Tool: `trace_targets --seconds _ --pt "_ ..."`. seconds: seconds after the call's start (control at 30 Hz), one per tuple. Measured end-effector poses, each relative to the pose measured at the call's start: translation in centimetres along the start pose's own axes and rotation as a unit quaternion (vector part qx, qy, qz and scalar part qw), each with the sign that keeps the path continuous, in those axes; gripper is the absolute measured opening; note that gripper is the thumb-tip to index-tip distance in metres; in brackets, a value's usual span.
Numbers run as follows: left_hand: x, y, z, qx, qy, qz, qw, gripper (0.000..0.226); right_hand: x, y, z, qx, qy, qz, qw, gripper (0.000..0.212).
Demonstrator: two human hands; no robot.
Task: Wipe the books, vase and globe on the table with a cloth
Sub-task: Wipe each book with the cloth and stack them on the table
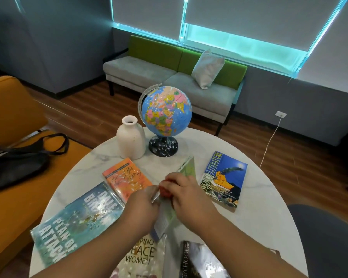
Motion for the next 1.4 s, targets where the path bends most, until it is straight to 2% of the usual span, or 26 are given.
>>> trace_targets --seconds 0.07,0.13,0.2,0.27,0.33,0.4,0.47,0.57,0.63,0.7,0.77,0.83,0.9,0.93,1.0,1.03,1.07,1.13,1.2,1.27,1.33,1.4 --pt "-0.1 -0.2 -0.1 -0.004 0.008 0.007 1.000 0.035 1.0 -0.4 -0.8 0.025 -0.018 0.032 0.999 0.043" --pt "-0.4 -0.1 0.1 -0.018 0.015 0.011 1.000 0.037 3.4 -1.2 -2.2 0.077 -0.031 0.116 0.990 0.044" --pt "-0.7 0.2 0.2 -0.046 0.038 0.000 0.998 0.037 6.2 -1.5 -3.7 0.142 -0.075 0.204 0.966 0.044" --pt "-0.9 0.4 -0.1 -0.081 0.114 -0.029 0.990 0.036 8.2 -1.0 -4.3 0.191 -0.129 0.289 0.929 0.043" --pt "-1.2 0.3 -0.9 -0.111 0.230 -0.059 0.965 0.033 9.6 0.3 -4.1 0.232 -0.233 0.374 0.867 0.045" --pt "-1.5 -0.1 -1.8 -0.132 0.314 -0.075 0.937 0.031 9.6 1.9 -3.5 0.268 -0.387 0.432 0.769 0.047" --pt "-1.9 -0.7 -2.5 -0.142 0.363 -0.082 0.917 0.030 9.1 2.9 -3.0 0.280 -0.492 0.456 0.687 0.046" --pt "-2.3 -1.3 -2.6 -0.146 0.424 -0.096 0.889 0.031 7.5 3.5 -2.2 0.250 -0.631 0.450 0.580 0.043" --pt "-2.2 -1.4 -2.5 -0.141 0.448 -0.094 0.878 0.030 6.0 3.5 -2.0 0.203 -0.696 0.443 0.528 0.036" --pt "-2.0 -1.5 -2.3 -0.139 0.468 -0.095 0.867 0.030 4.4 3.3 -2.5 0.133 -0.743 0.405 0.516 0.046" --pt "-2.2 -1.5 -2.0 -0.140 0.480 -0.099 0.861 0.030 3.6 3.1 -2.9 0.106 -0.750 0.376 0.533 0.052" --pt "-2.6 -1.5 -1.8 -0.145 0.482 -0.096 0.859 0.031 3.2 2.9 -3.2 0.110 -0.735 0.360 0.563 0.035" --pt "-2.7 -1.3 -1.6 -0.154 0.464 -0.083 0.868 0.033 3.1 2.6 -3.3 0.122 -0.714 0.359 0.588 0.037" --pt "-2.5 -1.1 -1.6 -0.148 0.438 -0.074 0.884 0.036 2.9 2.4 -3.3 0.131 -0.700 0.363 0.600 0.037" --pt "-2.3 -0.9 -1.5 -0.086 0.314 -0.042 0.945 0.049 2.6 2.1 -3.2 0.147 -0.677 0.361 0.624 0.030" --pt "-2.2 -0.7 -1.3 -0.056 0.235 -0.022 0.970 0.053 2.3 1.9 -3.1 0.158 -0.660 0.355 0.643 0.026" --pt "-1.6 -0.3 -1.1 -0.051 0.190 0.002 0.980 0.053 1.8 1.6 -3.1 0.167 -0.633 0.348 0.671 0.024" --pt "-0.1 0.6 -0.2 -0.121 0.238 0.034 0.963 0.049 0.8 1.3 -2.6 0.170 -0.549 0.309 0.758 0.020" --pt "1.1 1.1 0.8 -0.194 0.370 0.030 0.908 0.055 -0.8 1.1 -2.2 0.167 -0.419 0.255 0.855 0.022" --pt "1.0 0.7 1.1 -0.196 0.461 0.016 0.865 0.058 -2.1 1.1 -1.0 0.125 -0.303 0.188 0.926 0.029" --pt "0.6 0.4 0.6 -0.172 0.491 -0.002 0.854 0.047 -2.6 1.3 0.3 0.054 -0.231 0.136 0.962 0.051" --pt "0.0 0.3 0.3 -0.157 0.485 -0.005 0.860 0.040 -2.7 1.5 0.8 0.011 -0.196 0.107 0.975 0.057"
Point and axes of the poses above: each hand's wrist, its own y-axis away from the middle knuckle, its own z-axis out of the palm, x = y × z, the point moved 2 cm from there along -y, towards the middle knuckle, and after that the axes turned 8 degrees about -y, right-handed, at the moved point
